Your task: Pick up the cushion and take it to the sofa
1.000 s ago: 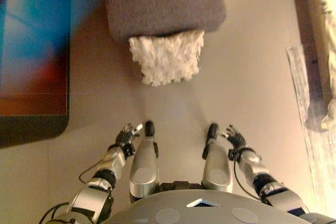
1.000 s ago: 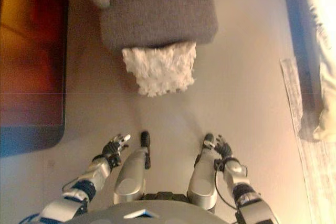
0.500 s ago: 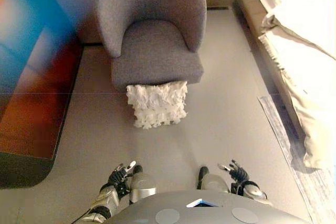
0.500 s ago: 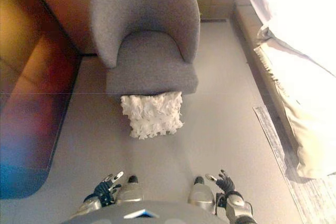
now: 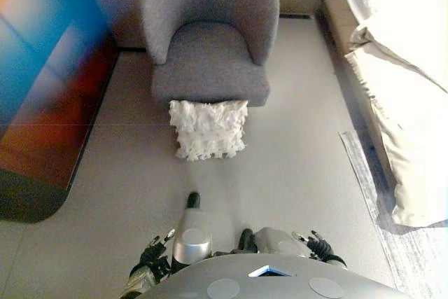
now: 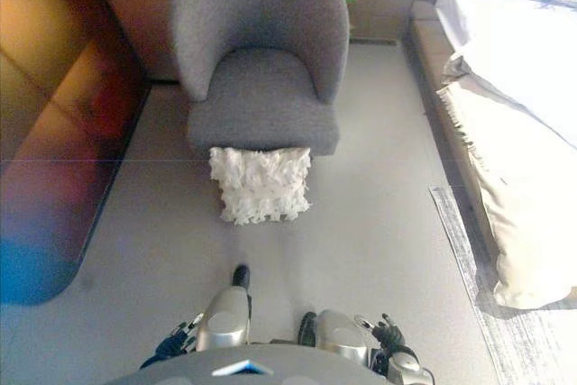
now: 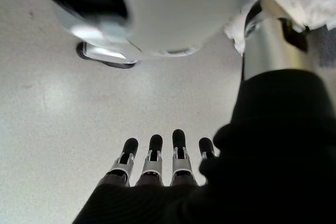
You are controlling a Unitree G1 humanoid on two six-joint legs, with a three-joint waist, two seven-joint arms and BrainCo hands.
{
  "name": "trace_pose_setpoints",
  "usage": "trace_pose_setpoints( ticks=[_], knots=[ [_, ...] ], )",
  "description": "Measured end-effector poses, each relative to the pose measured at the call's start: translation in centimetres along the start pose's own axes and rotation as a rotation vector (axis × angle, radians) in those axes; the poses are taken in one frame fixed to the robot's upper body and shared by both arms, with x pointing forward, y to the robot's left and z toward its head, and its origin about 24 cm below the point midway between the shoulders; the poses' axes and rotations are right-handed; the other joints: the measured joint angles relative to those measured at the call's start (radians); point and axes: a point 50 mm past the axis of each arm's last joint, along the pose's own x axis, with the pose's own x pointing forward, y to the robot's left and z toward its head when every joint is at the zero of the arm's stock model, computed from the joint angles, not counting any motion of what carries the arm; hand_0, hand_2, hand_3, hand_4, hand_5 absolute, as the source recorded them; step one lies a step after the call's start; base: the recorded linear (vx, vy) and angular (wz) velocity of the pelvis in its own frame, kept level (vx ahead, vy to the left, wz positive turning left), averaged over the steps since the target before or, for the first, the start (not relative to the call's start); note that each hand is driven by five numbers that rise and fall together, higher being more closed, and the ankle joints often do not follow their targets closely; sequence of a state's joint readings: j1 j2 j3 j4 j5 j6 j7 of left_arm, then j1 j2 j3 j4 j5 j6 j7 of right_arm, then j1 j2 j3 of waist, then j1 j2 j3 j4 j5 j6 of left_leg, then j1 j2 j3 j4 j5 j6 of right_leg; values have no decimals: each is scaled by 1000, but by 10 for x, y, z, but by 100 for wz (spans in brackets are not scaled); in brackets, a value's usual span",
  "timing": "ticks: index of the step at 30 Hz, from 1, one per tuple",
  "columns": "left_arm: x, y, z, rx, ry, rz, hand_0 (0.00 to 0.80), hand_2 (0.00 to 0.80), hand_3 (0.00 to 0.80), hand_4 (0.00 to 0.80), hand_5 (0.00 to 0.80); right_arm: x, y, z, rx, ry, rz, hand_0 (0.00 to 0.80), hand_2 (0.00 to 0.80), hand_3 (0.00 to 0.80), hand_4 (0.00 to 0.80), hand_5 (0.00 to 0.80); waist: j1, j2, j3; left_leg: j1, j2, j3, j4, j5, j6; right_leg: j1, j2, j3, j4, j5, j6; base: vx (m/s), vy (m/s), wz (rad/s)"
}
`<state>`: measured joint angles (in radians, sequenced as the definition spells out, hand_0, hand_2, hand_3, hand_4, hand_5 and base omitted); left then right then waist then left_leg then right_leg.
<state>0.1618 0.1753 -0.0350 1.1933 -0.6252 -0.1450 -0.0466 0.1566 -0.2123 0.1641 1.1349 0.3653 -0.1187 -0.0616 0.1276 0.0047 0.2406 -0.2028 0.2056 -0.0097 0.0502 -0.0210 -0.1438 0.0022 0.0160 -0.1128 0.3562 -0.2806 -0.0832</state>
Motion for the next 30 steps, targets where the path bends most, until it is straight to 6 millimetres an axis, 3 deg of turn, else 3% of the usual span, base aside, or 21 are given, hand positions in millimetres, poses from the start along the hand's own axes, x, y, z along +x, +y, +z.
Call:
trace_pose_setpoints(
  ticks=[4, 6, 8, 10, 11, 12, 15, 17, 20, 22, 24, 25, 26, 28, 30],
  knots=[
    [0, 5, -2, -77, 18, 38, 0, 0, 0, 0, 0, 1, -2, -2, 6, 18, -11, 0, 0, 0, 0, 0, 0, 13, 10, 3, 46, -21, 49, 0, 1, 15, -24, 27, 20, -6, 10, 620, 323, -29],
    [2, 1, 1, -109, 9, 37, 0, 0, 0, 0, 0, 1, -3, -3, 21, 17, -21, 0, 0, 0, 0, 0, -1, 7, 8, 24, 39, -18, 91, 4, 6, 20, -73, 36, 34, -32, 57, 719, 310, -32],
    [3, 2, 5, -118, 0, 40, 0, 0, 0, 0, 0, 0, -3, -6, 31, 19, -26, 0, 0, 0, 0, 0, -5, -8, 19, 37, -25, 1, 154, 34, -11, 57, -141, 56, 21, -46, 104, 649, 292, -30],
    [3, 10, 12, -124, -23, 54, 0, 0, 0, 0, 0, -2, 5, -13, 25, 25, -7, 0, 0, 0, 0, 0, 11, -54, -5, 34, -94, 30, 194, 39, 28, 69, -215, 47, 34, -43, 138, 505, 302, -37],
    [4, 16, 24, -108, -54, 58, 0, 0, 0, 0, 0, -1, 14, -8, 27, 3, 19, 0, 0, 0, 0, 0, 11, -87, -18, 33, -125, 40, 199, 23, 42, 43, -252, 36, 60, -25, 173, 413, 253, -9],
    [6, 13, 37, -94, -87, 39, 0, 0, 0, 0, 0, -1, 21, -2, 28, -26, 40, 0, 0, 0, 0, 0, 11, -94, -23, 12, -140, 47, 222, 4, 56, 20, -264, 38, 94, 6, 216, 380, 218, 6],
    [9, 1, 60, -8, -137, -25, 0, 0, 0, 0, 0, 0, 18, 16, -12, -106, 42, 0, 0, 0, 0, 0, -9, -88, -32, -17, -162, 40, 236, -23, 95, -87, -273, 78, 232, 112, 230, 334, 176, 19],
    [9, -1, 70, 24, -155, -41, 0, 0, 0, 0, 0, 1, 20, 25, -13, -138, 42, 0, 0, 0, 0, 0, -12, -88, -34, 2, -163, 40, 205, -16, 113, -124, -258, 74, 294, 141, 259, 265, 108, 5],
    [10, -4, 71, 25, -145, -48, 0, 0, 0, 0, 0, 3, 26, 44, -14, -192, 55, 0, 0, 0, 0, 0, -11, -66, -38, 41, -150, 43, 152, -9, 118, -188, -174, 17, 313, 79, 219, 216, 19, -8],
    [10, -11, 62, 13, -118, -58, 0, 0, 0, 0, 0, 4, 23, 49, 21, -207, 48, 0, 0, 0, 0, 0, -29, -33, -42, 52, -140, 27, 133, -2, 112, -199, -135, -25, 200, 66, 198, 178, -51, 17],
    [10, -13, 54, 25, -95, -56, 0, 0, 0, 0, 0, 4, 22, 47, 50, -199, 41, 0, 0, 0, 0, 0, -37, -36, -53, 42, -147, 6, 131, -7, 91, -189, -128, -30, -12, 107, 183, 220, -74, 31],
    [10, -17, 50, 30, -82, -63, 0, 0, 0, 0, 0, 5, 20, 46, 75, -192, 31, 0, 0, 0, 0, 0, -44, -27, -54, 35, -142, -22, 138, -8, 78, -170, -116, -50, -56, 153, 116, 274, -75, 39],
    [10, -21, 42, 46, -60, -70, 0, 0, 0, 0, 0, 5, 16, 44, 89, -181, 14, 0, 0, 0, 0, 0, -61, -24, -60, 43, -141, -25, 126, -2, 87, -158, -110, -71, -72, 159, 103, 336, -82, 45],
    [9, -22, 33, 56, -37, -62, 0, 0, 0, 0, 0, 5, 9, 38, 101, -163, -9, 0, 0, 0, 0, 0, -90, -28, -61, 57, -176, -3, 158, -21, 83, -144, -129, -108, -58, 140, 96, 458, -120, 49],
    [9, -16, 29, 82, -26, -44, 0, 0, 0, 0, 0, 3, -1, 30, 111, -149, -38, 0, 0, 0, 0, 0, -117, -38, -60, 109, -239, 52, 188, -80, 112, -147, -176, -116, 6, 101, 110, 554, -168, 42]
  ],
)
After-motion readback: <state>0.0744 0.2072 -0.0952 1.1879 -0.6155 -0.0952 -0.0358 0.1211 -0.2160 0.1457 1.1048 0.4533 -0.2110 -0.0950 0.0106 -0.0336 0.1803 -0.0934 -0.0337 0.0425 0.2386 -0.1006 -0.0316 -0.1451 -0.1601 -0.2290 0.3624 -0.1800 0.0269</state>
